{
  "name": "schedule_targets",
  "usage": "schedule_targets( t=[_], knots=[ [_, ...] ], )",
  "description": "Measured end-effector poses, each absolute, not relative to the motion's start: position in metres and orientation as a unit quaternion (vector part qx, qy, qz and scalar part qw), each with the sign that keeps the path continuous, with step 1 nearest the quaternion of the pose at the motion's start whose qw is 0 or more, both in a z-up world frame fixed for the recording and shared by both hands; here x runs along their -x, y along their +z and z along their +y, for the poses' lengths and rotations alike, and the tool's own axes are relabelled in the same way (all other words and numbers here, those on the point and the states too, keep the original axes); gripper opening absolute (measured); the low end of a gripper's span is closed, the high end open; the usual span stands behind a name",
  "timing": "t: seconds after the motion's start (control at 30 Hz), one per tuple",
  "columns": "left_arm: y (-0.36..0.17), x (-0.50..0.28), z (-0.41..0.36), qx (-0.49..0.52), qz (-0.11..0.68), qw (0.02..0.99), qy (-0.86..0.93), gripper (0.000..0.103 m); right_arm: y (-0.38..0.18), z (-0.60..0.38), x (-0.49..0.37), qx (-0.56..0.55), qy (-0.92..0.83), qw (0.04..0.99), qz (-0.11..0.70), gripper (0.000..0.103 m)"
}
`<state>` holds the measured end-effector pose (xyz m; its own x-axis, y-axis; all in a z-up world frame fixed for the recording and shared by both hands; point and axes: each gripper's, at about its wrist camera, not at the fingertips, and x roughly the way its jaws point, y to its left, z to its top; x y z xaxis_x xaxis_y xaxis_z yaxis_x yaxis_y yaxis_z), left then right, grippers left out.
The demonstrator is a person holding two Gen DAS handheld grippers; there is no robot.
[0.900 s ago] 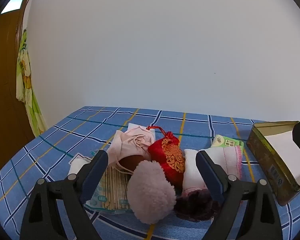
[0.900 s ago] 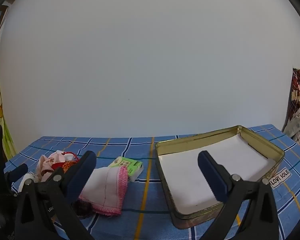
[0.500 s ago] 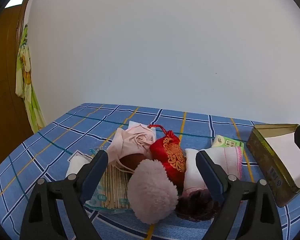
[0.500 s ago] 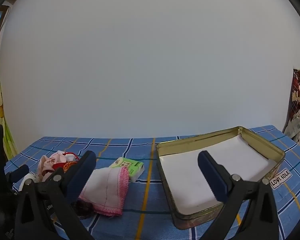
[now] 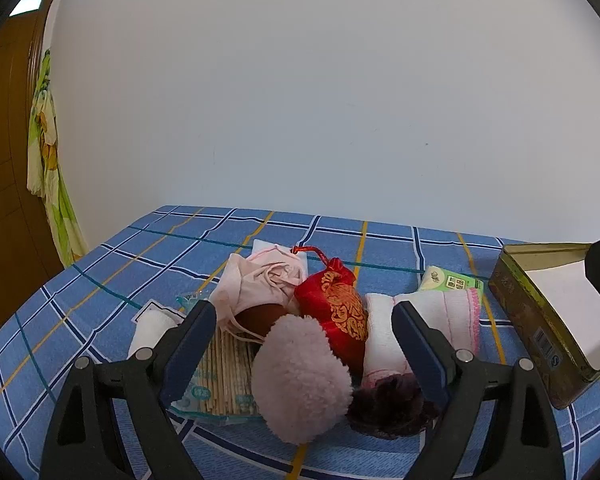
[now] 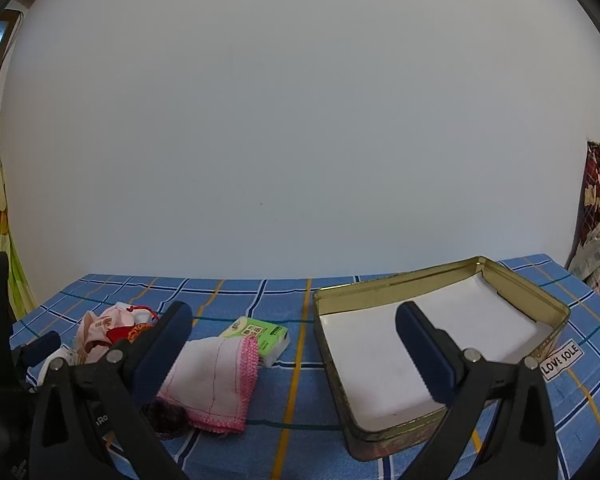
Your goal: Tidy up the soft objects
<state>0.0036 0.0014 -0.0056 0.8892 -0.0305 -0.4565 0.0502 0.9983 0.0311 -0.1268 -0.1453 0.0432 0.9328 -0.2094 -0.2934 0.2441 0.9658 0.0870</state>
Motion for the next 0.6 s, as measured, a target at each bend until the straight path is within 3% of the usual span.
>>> schedule_targets(
  t=[0.6],
  knots=[
    [-0.006,-0.004,0.022,-0.007,0.246,0.969,0.011,0.091,0.041,-0.148,0.125,-0.062,-0.110,0.981,0.150,0.103]
  ],
)
